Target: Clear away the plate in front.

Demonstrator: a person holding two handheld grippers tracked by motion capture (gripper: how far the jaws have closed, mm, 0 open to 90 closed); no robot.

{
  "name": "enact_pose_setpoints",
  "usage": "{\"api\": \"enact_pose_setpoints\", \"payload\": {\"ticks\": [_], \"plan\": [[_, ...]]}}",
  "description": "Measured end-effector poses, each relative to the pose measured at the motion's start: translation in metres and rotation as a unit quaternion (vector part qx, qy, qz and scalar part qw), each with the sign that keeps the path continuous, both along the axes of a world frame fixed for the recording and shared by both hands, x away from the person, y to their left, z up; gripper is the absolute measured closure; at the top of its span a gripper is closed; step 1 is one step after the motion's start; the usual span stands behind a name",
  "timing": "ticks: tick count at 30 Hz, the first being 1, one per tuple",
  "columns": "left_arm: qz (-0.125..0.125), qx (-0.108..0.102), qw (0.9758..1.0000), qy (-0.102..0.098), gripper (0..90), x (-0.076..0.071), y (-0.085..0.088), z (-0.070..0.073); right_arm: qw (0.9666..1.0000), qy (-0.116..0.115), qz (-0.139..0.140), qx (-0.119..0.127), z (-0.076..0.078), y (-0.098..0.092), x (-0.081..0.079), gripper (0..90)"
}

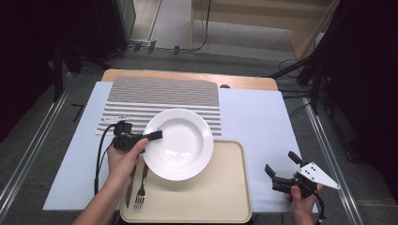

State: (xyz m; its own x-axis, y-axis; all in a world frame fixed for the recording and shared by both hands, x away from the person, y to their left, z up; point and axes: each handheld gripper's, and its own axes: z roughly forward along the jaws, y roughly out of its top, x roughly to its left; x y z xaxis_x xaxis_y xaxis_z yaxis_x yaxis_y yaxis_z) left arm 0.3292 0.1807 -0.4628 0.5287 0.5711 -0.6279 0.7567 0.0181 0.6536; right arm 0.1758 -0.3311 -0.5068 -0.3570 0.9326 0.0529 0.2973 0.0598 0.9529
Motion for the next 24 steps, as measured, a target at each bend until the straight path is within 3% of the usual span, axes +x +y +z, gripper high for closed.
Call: {"api": "enact_pose_setpoints", "payload": {"ticks": [6, 11, 16, 24], "plan": [[-0.012, -0.008, 0.9999, 0.000, 81.6, -0.010, -0.002, -0.002, 1.0000, -0.001, -0.001, 0.000, 0.000, 0.000, 0.000, 0.0], [-0.024, -0.002, 0.9997, -0.003, 81.5, -0.017, -0.006, -0.001, 1.0000, -0.001, -0.002, 0.000, 0.000, 0.000, 0.000, 0.0], [-0.033, -0.013, 0.9993, 0.015, 81.5, -0.026, -0.008, -0.009, 1.0000, -0.002, -0.002, 0.001, 0.000, 0.000, -0.001, 0.0], [-0.051, -0.007, 0.9983, 0.029, 81.5, -0.032, -0.015, -0.018, 1.0000, -0.001, -0.002, 0.002, 0.001, -0.001, -0.002, 0.0]]}}
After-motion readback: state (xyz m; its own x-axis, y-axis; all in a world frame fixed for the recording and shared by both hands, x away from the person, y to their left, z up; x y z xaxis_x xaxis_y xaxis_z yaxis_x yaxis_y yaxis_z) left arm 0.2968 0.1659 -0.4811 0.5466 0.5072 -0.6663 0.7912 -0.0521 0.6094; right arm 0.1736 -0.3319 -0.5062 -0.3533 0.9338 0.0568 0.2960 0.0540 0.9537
